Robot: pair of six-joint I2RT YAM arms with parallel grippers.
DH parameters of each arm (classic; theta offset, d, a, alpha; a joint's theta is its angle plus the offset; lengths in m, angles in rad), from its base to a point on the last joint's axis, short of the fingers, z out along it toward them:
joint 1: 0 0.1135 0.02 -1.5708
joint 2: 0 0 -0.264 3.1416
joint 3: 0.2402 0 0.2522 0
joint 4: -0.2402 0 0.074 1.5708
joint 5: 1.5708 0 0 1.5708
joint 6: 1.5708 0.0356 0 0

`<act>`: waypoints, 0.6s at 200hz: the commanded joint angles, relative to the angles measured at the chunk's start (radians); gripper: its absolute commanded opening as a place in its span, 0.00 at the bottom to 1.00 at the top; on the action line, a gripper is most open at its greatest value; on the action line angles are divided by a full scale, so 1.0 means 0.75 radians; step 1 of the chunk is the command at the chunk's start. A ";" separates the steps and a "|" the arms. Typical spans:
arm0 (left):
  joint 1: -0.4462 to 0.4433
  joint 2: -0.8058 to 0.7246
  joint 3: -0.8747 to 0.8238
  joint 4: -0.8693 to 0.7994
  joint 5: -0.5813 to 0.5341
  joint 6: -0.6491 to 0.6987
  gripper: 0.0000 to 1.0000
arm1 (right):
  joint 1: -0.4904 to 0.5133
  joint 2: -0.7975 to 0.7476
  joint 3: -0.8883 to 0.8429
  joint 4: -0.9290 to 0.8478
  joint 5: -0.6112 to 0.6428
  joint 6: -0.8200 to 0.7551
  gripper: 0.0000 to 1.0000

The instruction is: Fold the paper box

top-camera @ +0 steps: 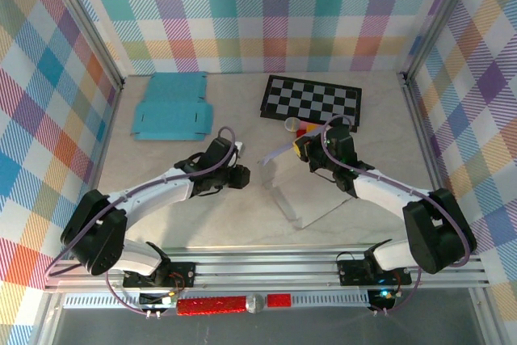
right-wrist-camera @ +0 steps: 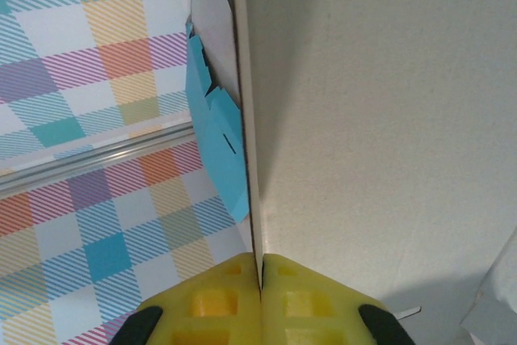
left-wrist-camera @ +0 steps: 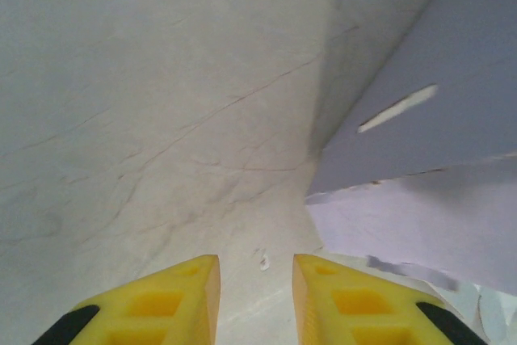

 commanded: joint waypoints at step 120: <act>-0.005 0.132 0.019 0.379 0.256 0.301 0.34 | -0.010 -0.003 0.016 0.022 -0.034 -0.002 0.00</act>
